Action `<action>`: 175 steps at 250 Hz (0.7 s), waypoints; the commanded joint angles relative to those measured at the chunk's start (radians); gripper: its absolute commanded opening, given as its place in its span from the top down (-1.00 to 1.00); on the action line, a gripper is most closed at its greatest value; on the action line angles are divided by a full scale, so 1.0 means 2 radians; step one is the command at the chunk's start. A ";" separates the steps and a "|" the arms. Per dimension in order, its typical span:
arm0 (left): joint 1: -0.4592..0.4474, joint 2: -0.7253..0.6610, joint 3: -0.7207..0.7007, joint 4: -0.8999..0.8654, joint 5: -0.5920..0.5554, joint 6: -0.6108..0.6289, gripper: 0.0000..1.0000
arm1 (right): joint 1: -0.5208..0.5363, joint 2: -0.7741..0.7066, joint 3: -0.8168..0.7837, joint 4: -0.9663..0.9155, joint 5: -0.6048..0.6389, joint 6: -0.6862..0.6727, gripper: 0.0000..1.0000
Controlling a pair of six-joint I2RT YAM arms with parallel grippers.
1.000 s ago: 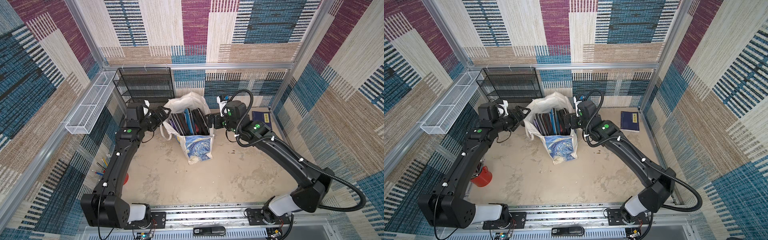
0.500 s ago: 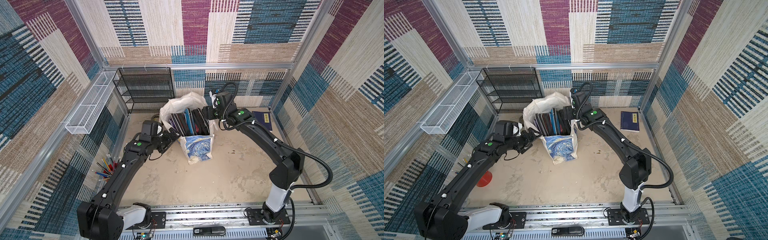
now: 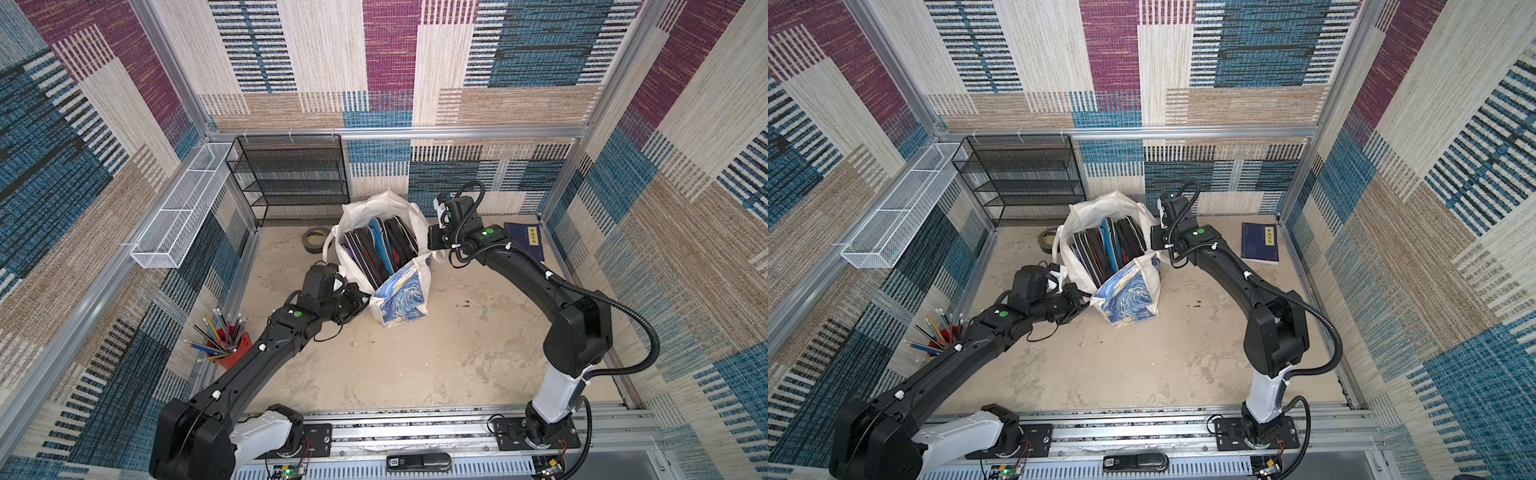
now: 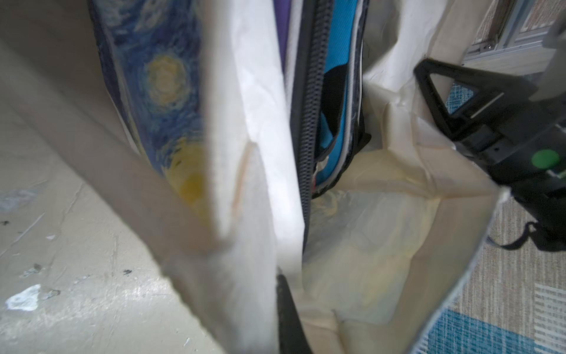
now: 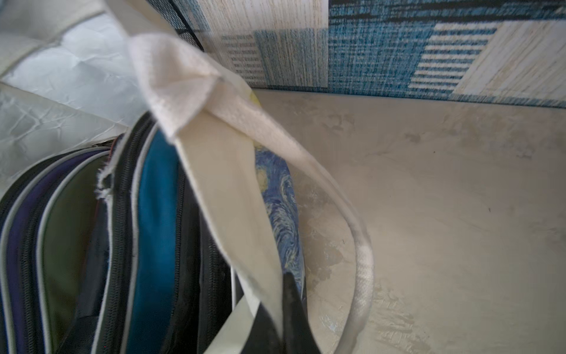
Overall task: Remove the ping pong set from the canvas bag
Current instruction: Adjust the canvas bag at the center of the board.
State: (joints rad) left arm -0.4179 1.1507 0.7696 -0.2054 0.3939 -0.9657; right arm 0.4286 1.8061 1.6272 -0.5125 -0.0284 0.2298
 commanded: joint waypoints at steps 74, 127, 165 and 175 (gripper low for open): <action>-0.001 -0.002 -0.032 -0.038 -0.067 0.023 1.00 | -0.001 -0.047 -0.020 0.067 -0.001 -0.021 -0.08; -0.001 0.002 -0.009 -0.035 -0.074 0.032 1.00 | 0.054 -0.098 -0.016 0.078 0.008 -0.072 -0.97; -0.001 0.003 -0.004 -0.032 -0.074 0.033 1.00 | 0.089 -0.075 0.035 0.058 -0.029 -0.090 -0.99; -0.001 0.003 -0.003 -0.028 -0.074 0.035 1.00 | 0.097 -0.061 0.050 0.049 -0.031 -0.093 -0.99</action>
State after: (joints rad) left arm -0.4217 1.1519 0.7551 -0.2234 0.3389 -0.9333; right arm 0.5869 1.6363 1.6672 -0.3935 -0.0525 0.0925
